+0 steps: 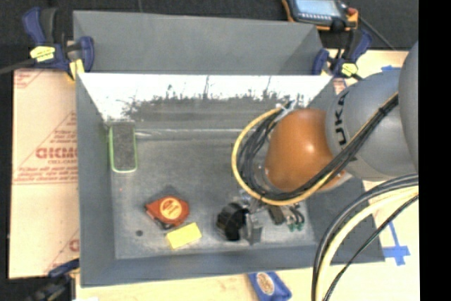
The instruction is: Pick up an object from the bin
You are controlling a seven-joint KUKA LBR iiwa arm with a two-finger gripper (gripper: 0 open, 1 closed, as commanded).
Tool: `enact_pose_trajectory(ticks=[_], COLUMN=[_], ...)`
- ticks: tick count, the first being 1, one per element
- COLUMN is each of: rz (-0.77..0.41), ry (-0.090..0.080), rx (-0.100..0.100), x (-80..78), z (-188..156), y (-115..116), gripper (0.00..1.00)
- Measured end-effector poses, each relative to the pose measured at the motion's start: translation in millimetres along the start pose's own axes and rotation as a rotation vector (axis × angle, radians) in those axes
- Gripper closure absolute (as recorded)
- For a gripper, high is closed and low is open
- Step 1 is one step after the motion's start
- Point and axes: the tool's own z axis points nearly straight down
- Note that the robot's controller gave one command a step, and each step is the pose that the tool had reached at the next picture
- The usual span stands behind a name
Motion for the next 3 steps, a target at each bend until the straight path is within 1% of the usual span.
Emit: enact_pose_trajectory(ticks=[1,2,3], rz=[0.003,0.004,-0.004], ry=[0.000,-0.003,-0.006], rx=[0.000,0.002,0.003], x=[-2.5,-12.3,-18.3], z=[-4,-15,-16], y=[-1,-1,3], gripper=[1.00,1.00,1.00])
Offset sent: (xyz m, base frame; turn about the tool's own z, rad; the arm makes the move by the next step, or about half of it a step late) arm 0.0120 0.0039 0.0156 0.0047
